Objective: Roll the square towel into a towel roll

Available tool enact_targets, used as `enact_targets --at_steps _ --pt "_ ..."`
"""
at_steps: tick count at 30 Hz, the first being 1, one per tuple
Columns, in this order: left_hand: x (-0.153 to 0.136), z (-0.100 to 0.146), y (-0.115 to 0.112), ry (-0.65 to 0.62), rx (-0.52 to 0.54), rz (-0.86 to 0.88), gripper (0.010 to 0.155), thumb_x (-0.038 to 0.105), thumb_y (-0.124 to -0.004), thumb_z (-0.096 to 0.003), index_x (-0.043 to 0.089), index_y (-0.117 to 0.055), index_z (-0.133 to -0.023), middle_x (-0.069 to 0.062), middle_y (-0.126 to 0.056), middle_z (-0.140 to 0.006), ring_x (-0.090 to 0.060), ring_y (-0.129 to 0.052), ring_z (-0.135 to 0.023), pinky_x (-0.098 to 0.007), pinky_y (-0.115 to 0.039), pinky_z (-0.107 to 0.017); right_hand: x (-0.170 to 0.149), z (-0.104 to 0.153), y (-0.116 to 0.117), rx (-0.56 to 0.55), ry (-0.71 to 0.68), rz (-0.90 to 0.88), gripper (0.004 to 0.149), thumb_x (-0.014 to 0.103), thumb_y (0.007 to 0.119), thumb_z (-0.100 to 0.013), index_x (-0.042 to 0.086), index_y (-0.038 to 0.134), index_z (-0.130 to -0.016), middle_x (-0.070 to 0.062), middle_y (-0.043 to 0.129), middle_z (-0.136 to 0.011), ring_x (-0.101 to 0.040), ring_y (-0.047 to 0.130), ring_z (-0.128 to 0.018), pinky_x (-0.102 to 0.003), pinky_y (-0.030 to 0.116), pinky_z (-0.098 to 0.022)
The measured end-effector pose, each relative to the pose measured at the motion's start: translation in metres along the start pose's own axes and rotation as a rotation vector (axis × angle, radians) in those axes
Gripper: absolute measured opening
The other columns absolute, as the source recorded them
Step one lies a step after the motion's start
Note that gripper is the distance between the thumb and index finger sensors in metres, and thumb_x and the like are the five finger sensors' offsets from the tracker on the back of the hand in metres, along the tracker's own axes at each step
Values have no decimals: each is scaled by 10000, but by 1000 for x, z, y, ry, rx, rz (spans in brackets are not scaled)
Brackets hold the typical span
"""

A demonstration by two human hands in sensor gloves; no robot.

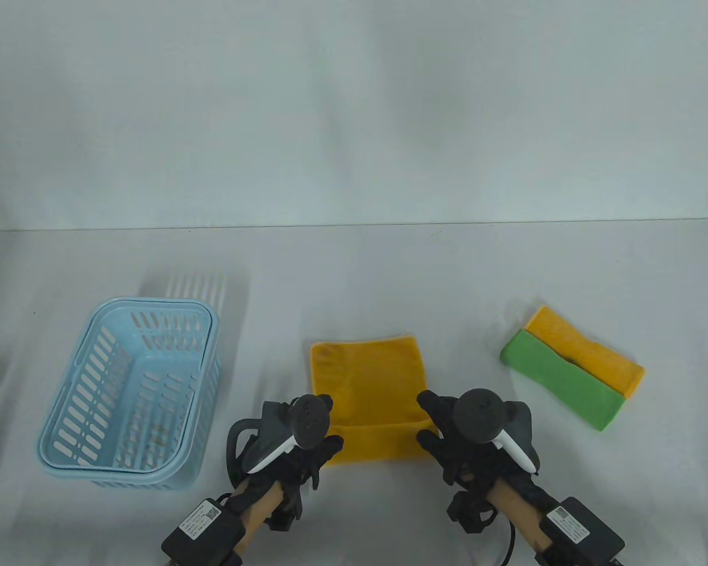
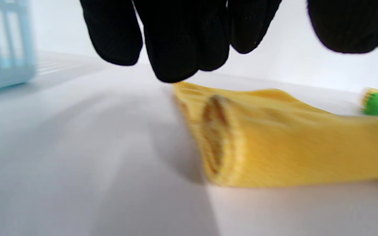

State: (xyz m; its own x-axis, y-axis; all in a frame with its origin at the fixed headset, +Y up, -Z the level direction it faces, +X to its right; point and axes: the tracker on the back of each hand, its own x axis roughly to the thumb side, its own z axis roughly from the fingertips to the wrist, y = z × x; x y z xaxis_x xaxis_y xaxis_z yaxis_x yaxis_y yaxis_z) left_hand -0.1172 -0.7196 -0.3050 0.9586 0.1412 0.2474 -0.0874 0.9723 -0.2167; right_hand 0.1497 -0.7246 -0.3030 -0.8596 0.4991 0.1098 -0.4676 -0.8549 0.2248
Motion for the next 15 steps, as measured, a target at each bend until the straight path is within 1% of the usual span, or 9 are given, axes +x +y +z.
enact_targets --at_steps 2,4,5,9,12,15 --pt "9 -1 -6 -70 -37 -75 759 575 -747 -348 391 -505 -1043 56 -581 -1085 -228 -725 -977 -498 -643 -735 7 2 3 1 -25 67 619 455 770 -349 342 592 -931 24 647 -991 -303 644 -934 -568 553 -683" --pt "12 -2 -11 -69 -50 -133 723 568 -751 -347 413 -552 -1024 70 -607 -1076 -225 -730 -980 -500 -643 -735 10 2 8 2 -41 158 552 444 776 -348 325 693 -880 25 696 -955 -299 674 -904 -566 558 -681" --pt "13 -3 -14 -66 -60 -152 708 564 -754 -346 407 -575 -1014 70 -621 -1068 -222 -742 -970 -498 -648 -733 11 1 11 7 -47 197 548 446 775 -348 323 699 -876 27 702 -949 -296 676 -902 -564 560 -681" --pt "11 -6 -25 -43 -99 -192 728 561 -754 -348 359 -562 -1021 64 -613 -1062 -220 -744 -961 -489 -658 -726 7 -3 25 45 -42 324 607 465 776 -341 336 643 -919 45 649 -998 -299 628 -948 -574 532 -700" --pt "12 -8 -31 -32 -112 -220 768 567 -756 -346 350 -499 -1036 63 -563 -1078 -220 -712 -979 -481 -646 -737 1 -8 34 100 -11 369 707 500 774 -328 343 524 -970 63 532 -1061 -302 530 -1009 -580 490 -720" --pt "12 -9 -36 -24 -128 -251 825 571 -766 -339 342 -417 -1051 58 -495 -1092 -217 -664 -999 -469 -627 -754 -4 -11 41 133 8 386 754 504 782 -327 367 440 -985 92 441 -1088 -300 486 -1030 -579 473 -728"
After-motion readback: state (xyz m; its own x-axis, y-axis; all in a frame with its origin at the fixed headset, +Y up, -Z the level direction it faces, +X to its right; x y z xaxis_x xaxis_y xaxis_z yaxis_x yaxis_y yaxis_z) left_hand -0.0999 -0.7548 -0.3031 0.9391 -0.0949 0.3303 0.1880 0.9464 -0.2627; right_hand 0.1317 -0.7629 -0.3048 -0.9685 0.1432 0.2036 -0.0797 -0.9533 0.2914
